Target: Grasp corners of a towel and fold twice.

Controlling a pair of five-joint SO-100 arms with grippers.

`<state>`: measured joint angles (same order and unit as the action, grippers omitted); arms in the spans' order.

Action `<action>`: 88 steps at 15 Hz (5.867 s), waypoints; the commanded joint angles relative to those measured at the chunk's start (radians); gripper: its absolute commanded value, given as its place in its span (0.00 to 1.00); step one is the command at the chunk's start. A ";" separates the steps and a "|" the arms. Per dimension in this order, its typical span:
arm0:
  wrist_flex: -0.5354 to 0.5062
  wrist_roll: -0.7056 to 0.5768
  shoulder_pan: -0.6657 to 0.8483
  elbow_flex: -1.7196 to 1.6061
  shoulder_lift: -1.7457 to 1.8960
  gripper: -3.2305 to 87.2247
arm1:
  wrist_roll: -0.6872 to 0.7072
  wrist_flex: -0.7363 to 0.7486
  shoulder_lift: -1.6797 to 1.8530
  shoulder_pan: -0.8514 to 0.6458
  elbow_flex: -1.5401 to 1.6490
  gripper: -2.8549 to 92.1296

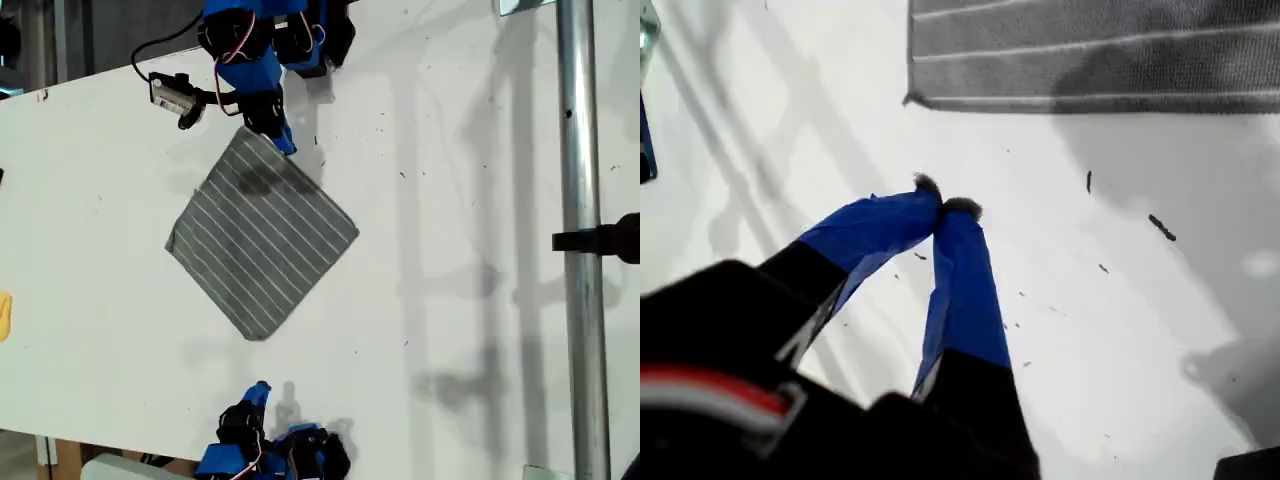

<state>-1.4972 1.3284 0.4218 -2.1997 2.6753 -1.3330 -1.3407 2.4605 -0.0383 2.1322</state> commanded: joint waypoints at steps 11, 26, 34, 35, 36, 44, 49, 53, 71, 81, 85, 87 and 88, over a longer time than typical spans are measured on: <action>-0.164 -0.411 0.328 0.744 -0.699 0.00 | 0.169 -0.345 -0.848 0.061 -1.055 0.30; -0.046 -0.405 0.362 0.612 -0.752 0.00 | 0.224 -0.236 -1.442 0.057 -1.252 0.38; -0.009 -0.399 0.364 0.589 -0.776 0.00 | 0.187 -0.161 -1.667 0.074 -1.264 0.30; -0.009 -0.399 0.365 0.588 -0.776 0.00 | 0.187 -0.149 -1.677 0.074 -1.264 0.22; -0.008 -0.397 0.365 0.586 -0.776 0.00 | 0.164 -0.146 -1.678 0.075 -1.256 0.06; 0.028 -0.502 0.281 0.612 -0.836 0.38 | 0.164 -0.124 -1.663 0.089 -1.255 0.03; 0.144 -0.525 0.279 0.598 -1.120 0.38 | 0.156 -0.118 -1.632 0.103 -1.249 0.03; 0.204 -0.485 0.273 0.678 -1.384 0.35 | 0.149 -0.117 -1.626 0.114 -1.244 0.03; -0.091 -0.184 -0.069 0.821 -1.210 0.00 | 0.032 -0.213 -1.364 0.238 -1.106 0.03; -0.141 0.376 -0.673 0.810 -1.077 0.00 | -0.181 -0.130 -1.258 0.568 -1.155 0.03; -0.153 0.310 -0.660 0.827 -1.045 0.00 | -0.239 -0.118 -1.158 0.578 -1.101 0.03; -0.146 0.268 -0.620 0.821 -1.042 0.00 | -0.324 -0.126 -1.045 0.565 -0.925 0.03; -0.144 0.239 -0.588 0.815 -1.045 0.00 | -0.344 -0.127 -0.996 0.546 -0.844 0.03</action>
<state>-1.6383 1.5953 -0.2209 -1.4036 1.5693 -1.6398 -1.4527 1.3407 0.5108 1.2241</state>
